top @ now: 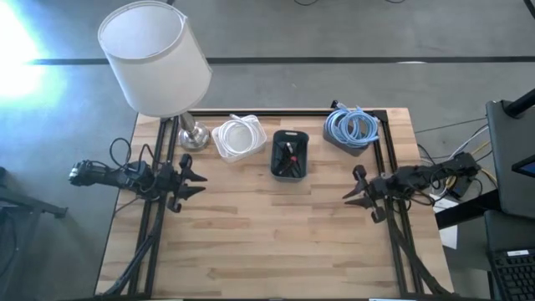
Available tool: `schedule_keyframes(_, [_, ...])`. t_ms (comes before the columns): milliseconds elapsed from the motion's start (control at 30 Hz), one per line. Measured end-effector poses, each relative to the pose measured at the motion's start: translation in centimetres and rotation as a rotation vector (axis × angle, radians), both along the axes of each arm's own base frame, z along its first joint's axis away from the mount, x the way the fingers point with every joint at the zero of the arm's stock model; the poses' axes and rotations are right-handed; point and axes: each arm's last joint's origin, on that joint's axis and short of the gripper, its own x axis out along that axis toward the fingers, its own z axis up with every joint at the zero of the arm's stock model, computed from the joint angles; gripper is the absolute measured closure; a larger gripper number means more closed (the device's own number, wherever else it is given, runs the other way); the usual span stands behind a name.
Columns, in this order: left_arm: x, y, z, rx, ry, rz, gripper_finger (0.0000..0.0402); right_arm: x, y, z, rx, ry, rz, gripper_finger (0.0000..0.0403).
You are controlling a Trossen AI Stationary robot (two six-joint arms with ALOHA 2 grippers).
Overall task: Sort HDMI cables
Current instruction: Return to Home Position
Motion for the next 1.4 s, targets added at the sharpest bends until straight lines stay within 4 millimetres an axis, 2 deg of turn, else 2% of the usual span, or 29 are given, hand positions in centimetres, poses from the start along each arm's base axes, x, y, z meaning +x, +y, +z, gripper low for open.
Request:
schedule_keyframes(367, [0.01,0.00,0.00,0.000,0.001,0.000,0.0268,0.47,0.16,-0.65,-0.086,0.058,0.006,0.0317])
schedule_keyframes(633, [0.01,0.00,0.00,0.000,0.000,0.000,0.0268,0.53,0.18,-0.74,-0.190,0.038,0.013,0.0313])
schedule_keyframes(1067, [0.01,0.00,0.00,0.000,0.000,0.000,0.0268,0.53,0.18,-0.74,-0.160,0.047,0.011,0.0335])
schedule_keyframes(1400, [0.01,0.00,0.00,0.000,0.000,0.000,0.0268,0.53,0.18,-0.74,-0.158,0.048,0.011,0.0320])
